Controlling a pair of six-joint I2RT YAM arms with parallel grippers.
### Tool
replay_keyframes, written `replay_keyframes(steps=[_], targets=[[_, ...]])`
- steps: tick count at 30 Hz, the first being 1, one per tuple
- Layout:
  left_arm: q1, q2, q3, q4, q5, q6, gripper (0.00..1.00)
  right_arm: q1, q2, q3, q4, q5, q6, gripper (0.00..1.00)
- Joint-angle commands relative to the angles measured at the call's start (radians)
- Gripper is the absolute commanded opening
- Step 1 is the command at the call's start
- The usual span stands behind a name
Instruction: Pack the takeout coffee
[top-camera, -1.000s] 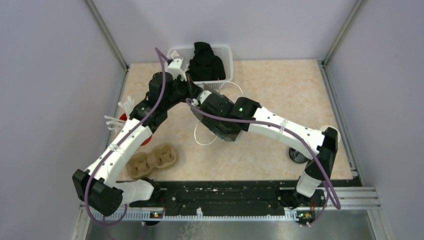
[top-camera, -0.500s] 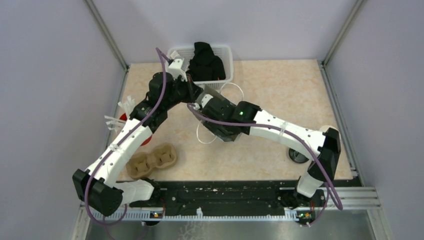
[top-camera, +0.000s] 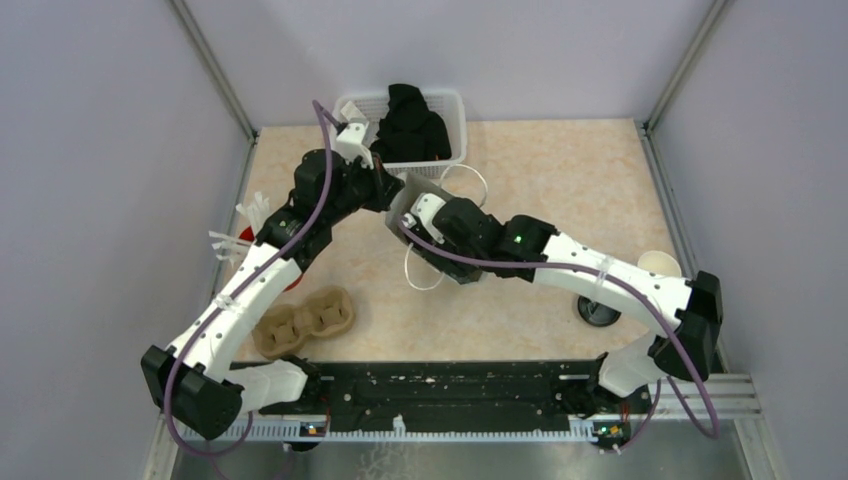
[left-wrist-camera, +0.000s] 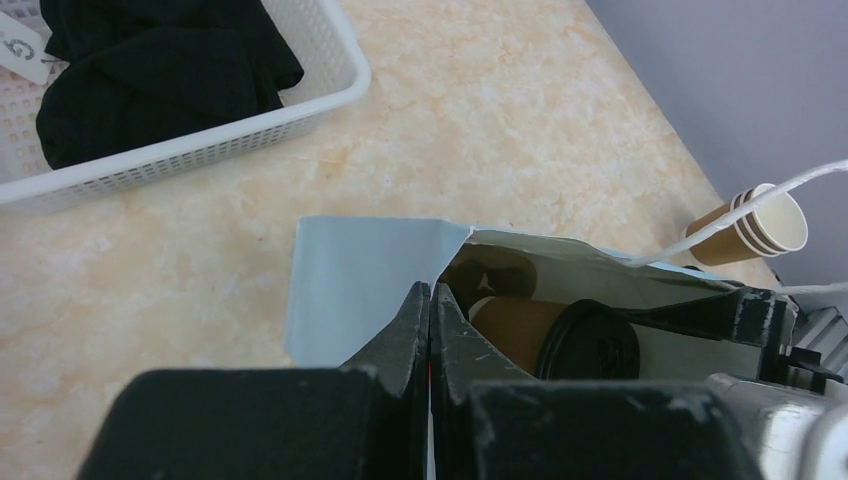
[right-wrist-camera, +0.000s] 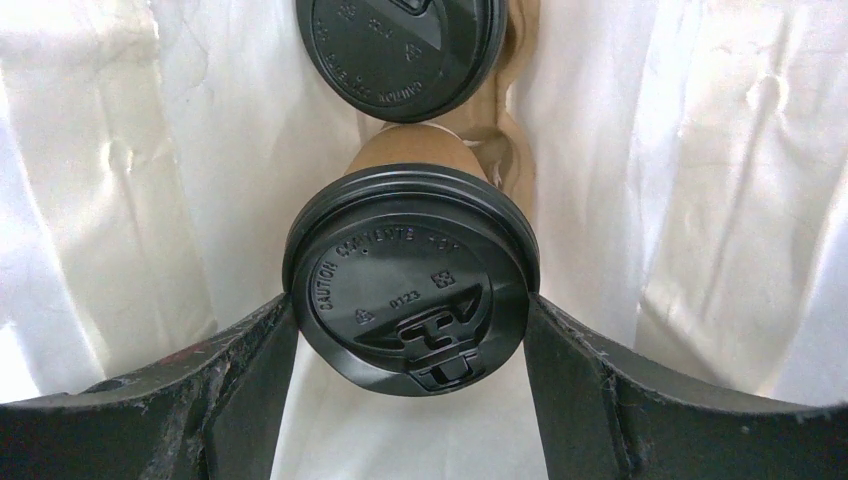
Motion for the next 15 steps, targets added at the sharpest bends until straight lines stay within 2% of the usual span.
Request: replay_keyframes(steps=[1, 8, 15], targets=[[-0.003, -0.032, 0.0, 0.067, 0.013, 0.044, 0.0, -0.005, -0.056, -0.008, 0.079, -0.025, -0.057, 0.55], [-0.004, -0.019, 0.018, 0.074, 0.036, 0.069, 0.0, -0.005, -0.036, 0.007, 0.015, 0.034, -0.029, 0.56], [-0.005, -0.034, -0.001, 0.09, 0.09, 0.097, 0.0, -0.006, -0.092, -0.076, 0.057, 0.056, -0.012, 0.56]])
